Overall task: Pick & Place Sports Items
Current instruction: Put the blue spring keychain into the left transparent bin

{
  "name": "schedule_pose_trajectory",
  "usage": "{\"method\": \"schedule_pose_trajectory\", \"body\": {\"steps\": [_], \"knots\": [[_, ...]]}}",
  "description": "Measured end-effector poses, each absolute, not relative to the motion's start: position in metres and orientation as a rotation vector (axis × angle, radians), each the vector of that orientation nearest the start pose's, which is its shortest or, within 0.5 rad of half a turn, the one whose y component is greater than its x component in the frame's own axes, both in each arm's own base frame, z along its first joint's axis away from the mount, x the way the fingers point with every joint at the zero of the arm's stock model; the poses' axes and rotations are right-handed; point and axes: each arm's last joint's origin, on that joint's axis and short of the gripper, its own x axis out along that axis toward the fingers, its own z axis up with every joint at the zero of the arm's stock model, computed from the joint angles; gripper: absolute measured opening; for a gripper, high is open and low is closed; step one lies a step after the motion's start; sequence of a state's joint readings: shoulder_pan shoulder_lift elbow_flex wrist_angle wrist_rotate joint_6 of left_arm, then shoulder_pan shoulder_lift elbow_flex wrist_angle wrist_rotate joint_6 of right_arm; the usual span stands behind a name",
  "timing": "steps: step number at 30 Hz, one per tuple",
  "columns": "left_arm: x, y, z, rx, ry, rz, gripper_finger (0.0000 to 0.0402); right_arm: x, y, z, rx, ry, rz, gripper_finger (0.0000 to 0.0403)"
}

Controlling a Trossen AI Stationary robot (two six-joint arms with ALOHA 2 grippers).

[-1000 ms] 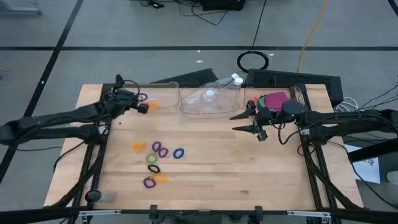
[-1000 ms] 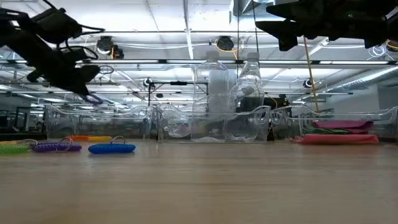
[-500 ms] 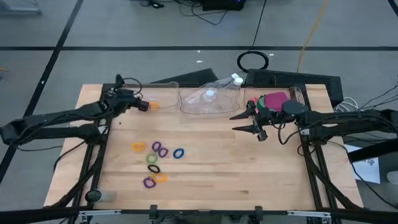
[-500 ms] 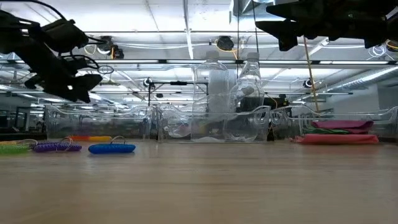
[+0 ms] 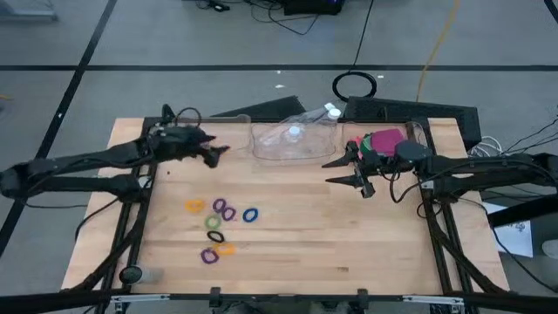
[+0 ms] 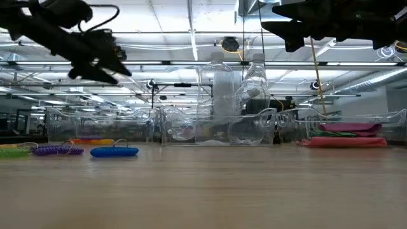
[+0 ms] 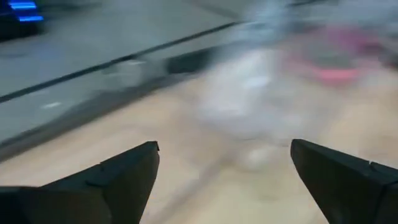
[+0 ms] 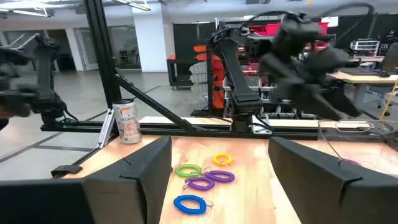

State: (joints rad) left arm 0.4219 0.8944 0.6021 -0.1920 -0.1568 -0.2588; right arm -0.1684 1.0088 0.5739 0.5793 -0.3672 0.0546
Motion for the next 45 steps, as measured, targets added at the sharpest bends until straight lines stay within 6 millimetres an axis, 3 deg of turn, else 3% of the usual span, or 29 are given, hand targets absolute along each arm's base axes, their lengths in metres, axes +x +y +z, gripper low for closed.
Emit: {"method": "schedule_pose_trajectory", "body": {"steps": [6, 10, 14, 27, 34, 45], "knots": [[0.191, 0.053, 0.261, -0.321, 0.346, 0.249, 0.0306, 0.219, -0.027, 0.292, 0.009, -0.134, 0.202, 0.0196], [0.205, 0.032, 0.255, -0.281, 0.382, 0.118, 0.0306, 0.219, -0.027, 0.292, 0.009, -0.134, 0.202, 0.0196], [0.219, 0.013, 0.24, -0.236, 0.465, 0.068, 0.0306, 0.219, -0.027, 0.292, 0.01, -0.135, 0.202, 0.0196], [0.262, -0.034, 0.162, -0.2, 0.756, -0.062, 0.0306, 0.219, -0.027, 0.292, 0.01, -0.135, 0.202, 0.0196], [0.266, -0.043, 0.137, -0.189, 0.847, -0.04, 0.0306, 0.219, -0.027, 0.292, 0.008, -0.141, 0.202, 0.0196], [0.267, -0.047, 0.116, -0.131, 0.922, 0.015, 0.0305, 0.219, -0.027, 0.294, 0.023, -0.152, 0.203, 0.0196]]}}
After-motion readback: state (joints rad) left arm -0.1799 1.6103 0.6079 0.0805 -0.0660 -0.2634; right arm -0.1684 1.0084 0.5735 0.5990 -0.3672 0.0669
